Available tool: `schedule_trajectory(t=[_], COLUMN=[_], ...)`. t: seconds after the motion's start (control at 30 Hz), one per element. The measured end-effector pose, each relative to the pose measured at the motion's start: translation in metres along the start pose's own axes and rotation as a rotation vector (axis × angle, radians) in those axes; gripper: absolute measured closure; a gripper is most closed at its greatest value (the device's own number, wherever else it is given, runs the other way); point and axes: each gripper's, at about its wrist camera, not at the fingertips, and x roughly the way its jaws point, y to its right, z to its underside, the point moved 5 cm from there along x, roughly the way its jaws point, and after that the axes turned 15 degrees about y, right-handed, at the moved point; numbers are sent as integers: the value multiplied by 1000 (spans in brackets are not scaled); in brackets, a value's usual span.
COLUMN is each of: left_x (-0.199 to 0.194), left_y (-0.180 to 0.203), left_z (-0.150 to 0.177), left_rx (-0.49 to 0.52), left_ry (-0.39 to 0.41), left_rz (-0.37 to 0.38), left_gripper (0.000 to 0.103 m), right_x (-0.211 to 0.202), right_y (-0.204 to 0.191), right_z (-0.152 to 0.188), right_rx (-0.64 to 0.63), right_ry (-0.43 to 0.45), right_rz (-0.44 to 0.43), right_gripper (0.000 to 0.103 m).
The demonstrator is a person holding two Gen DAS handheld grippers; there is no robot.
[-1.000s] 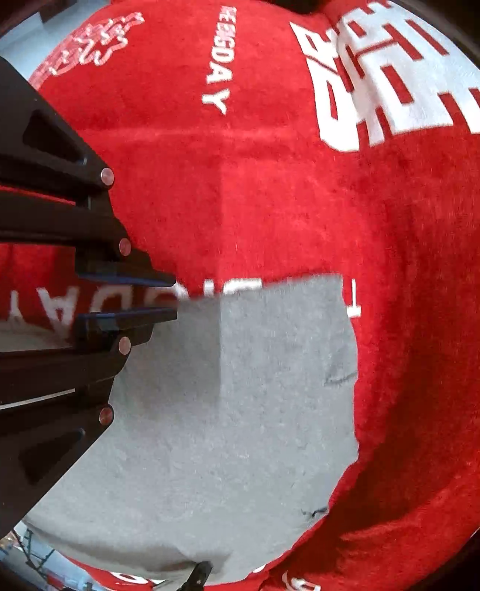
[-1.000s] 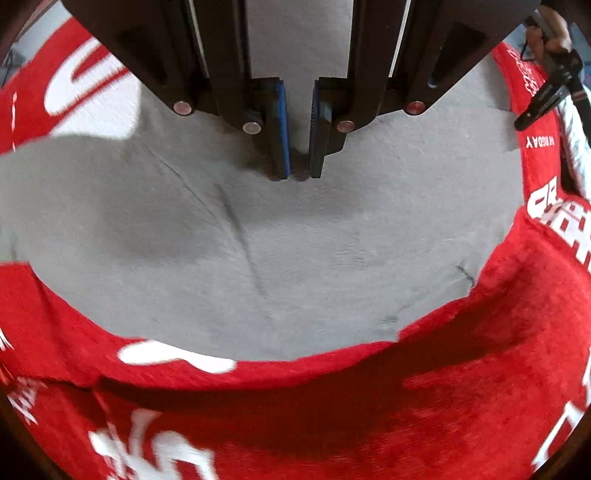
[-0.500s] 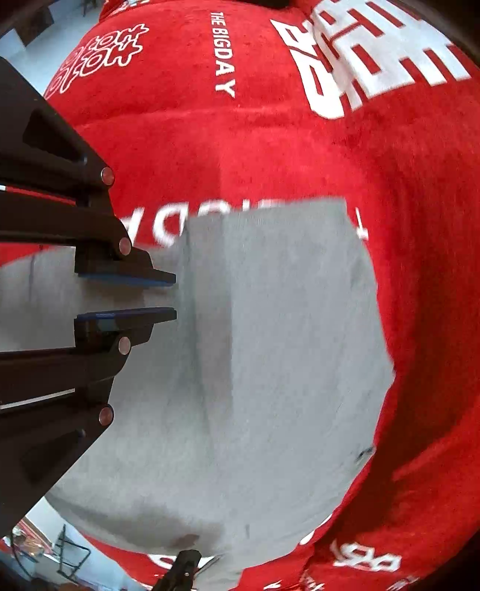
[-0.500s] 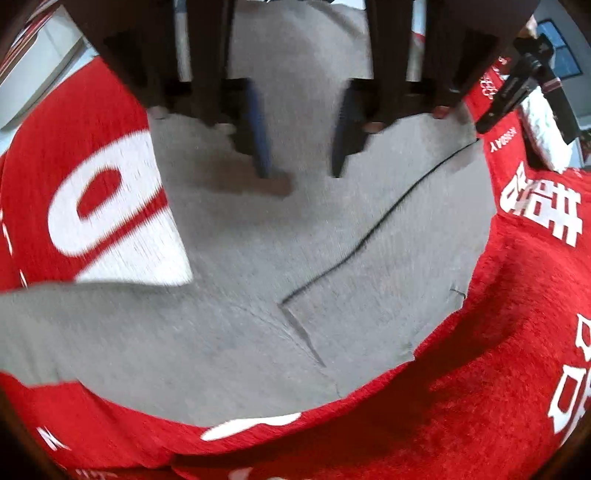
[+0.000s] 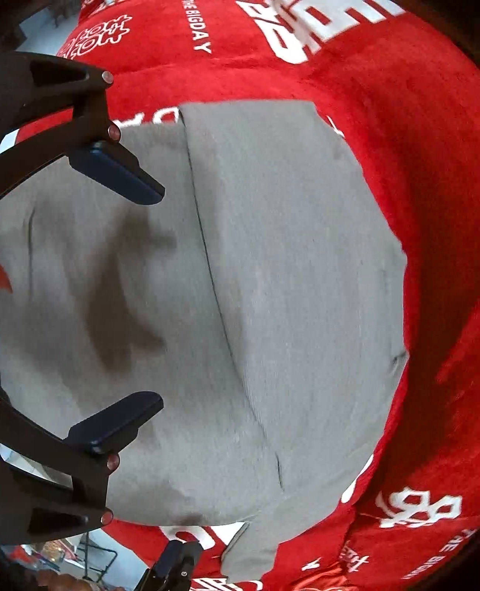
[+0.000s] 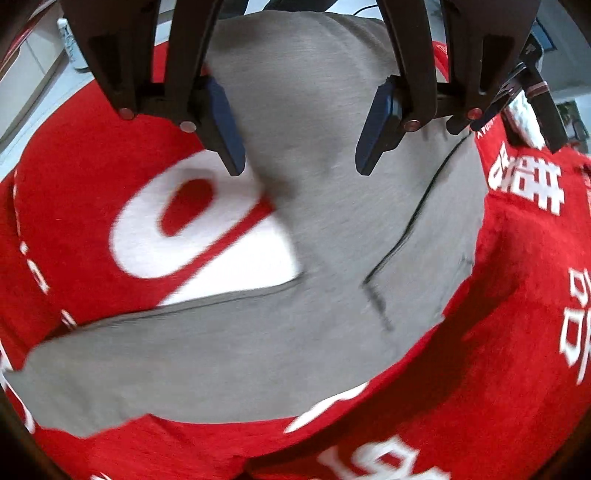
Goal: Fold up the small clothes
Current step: 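Grasp the other sleeve with the right gripper and fold it across the body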
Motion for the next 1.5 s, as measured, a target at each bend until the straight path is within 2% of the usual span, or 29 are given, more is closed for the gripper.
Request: schedule_trajectory(t=[0.07, 0.17, 0.4, 0.6, 0.87, 1.2, 1.3, 1.33, 1.37, 1.4, 1.43, 1.5], left_x=[2, 6, 25, 35, 48, 58, 57, 57, 55, 56, 59, 59], left_y=[13, 31, 78, 120, 159, 165, 166, 165, 164, 163, 166, 162], left_z=[-4, -12, -31, -38, -44, -51, -52, -52, -51, -51, -52, -53], left_rx=[13, 8, 30, 55, 73, 78, 77, 77, 76, 76, 76, 79], left_ry=[4, 7, 0, -12, -33, -44, -40, -39, -38, -38, -38, -34], left_rz=[-15, -37, -34, -9, 10, 6, 4, 3, 3, 5, 5, 3], left_gripper=[2, 2, 2, 2, 2, 2, 2, 2, 2, 2, 2, 2], right_x=[-3, -9, -20, -14, 15, 27, 33, 36, 38, 42, 44, 43], right_y=[14, 41, 113, 166, 185, 188, 185, 185, 185, 184, 183, 179], right_z=[-6, -18, -51, -83, -115, -144, -146, -145, -143, -141, -140, -140], right_rx=[35, 93, 283, 493, 620, 790, 836, 844, 848, 856, 862, 861], right_ry=[7, 34, 129, 216, 243, 328, 318, 298, 280, 256, 241, 251], right_rz=[-1, 7, 6, -57, -142, -280, -322, -308, -291, -281, -282, -312], right_gripper=[36, 26, 26, 26, 26, 26, 27, 34, 56, 70, 91, 94])
